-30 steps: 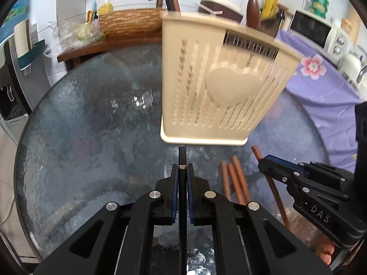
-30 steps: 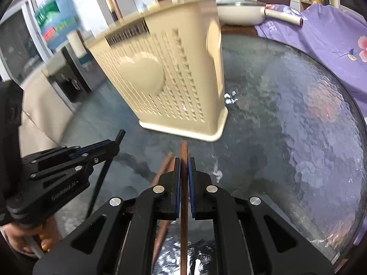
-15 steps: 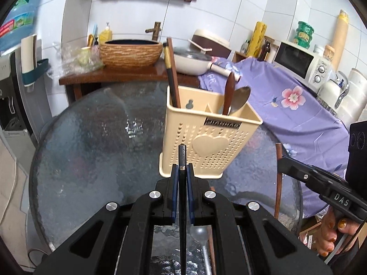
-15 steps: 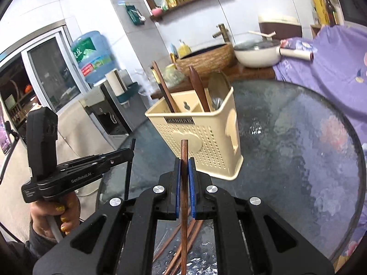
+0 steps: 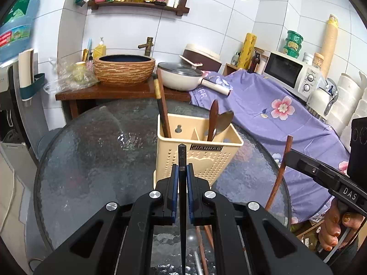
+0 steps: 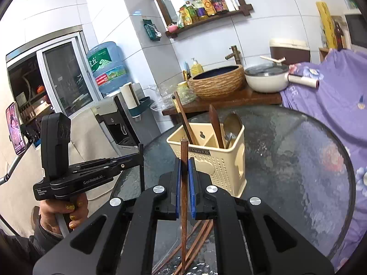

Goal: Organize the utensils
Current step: 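Lower the black chopstick into the holder with the left gripper while the right gripper inserts the wooden chopstick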

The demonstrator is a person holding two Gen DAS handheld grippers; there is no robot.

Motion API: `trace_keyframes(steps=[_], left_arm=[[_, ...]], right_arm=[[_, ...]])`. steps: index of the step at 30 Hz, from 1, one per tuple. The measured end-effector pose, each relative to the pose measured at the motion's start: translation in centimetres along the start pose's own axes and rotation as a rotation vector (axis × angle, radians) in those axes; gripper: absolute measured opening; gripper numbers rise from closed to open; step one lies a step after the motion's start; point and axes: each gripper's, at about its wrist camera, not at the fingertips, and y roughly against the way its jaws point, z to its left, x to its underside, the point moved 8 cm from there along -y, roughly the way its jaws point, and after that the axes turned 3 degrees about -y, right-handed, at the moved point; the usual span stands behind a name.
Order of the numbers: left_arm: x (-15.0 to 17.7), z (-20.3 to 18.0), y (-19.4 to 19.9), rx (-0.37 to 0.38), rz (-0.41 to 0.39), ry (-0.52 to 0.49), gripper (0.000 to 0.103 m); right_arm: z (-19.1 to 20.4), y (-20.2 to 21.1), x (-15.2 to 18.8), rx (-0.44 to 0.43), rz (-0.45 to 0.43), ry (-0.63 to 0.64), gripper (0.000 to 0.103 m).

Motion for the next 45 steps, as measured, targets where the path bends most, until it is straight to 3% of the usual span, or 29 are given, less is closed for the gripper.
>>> trace_keyframes(steps=[19,23,32,37,45], left_arm=[[-6.0,-1.5,4.3,0.011,-0.123,-0.062,0.007],[-8.6,-2.1,6.3,0.021,-0.180,-0.070,0.007],[-16.4,-2.6,9.4,-0.032,-0.335,-0.068,0.007],[-18.3,-2.2,7.3,-0.069,-0.349,-0.040,0.007],[-16.2,-0.8,1.4,-0.097,-0.287,-0.001,0.007]], right_arm=[[3.0,1.0,-6.8,-0.004,-0.118,0.063,0.007],[3.6,1.8,-9.7,0.022,-0.187,0.080,0.007],[4.4,2.8,-16.9,0.104,-0.336,0.131,0.007],[3.5,1.5,-18.3,0.165,-0.369,0.143,0.007],[1.6,-1.7,-16.3,0.199,-0.353,0.139,0.007]])
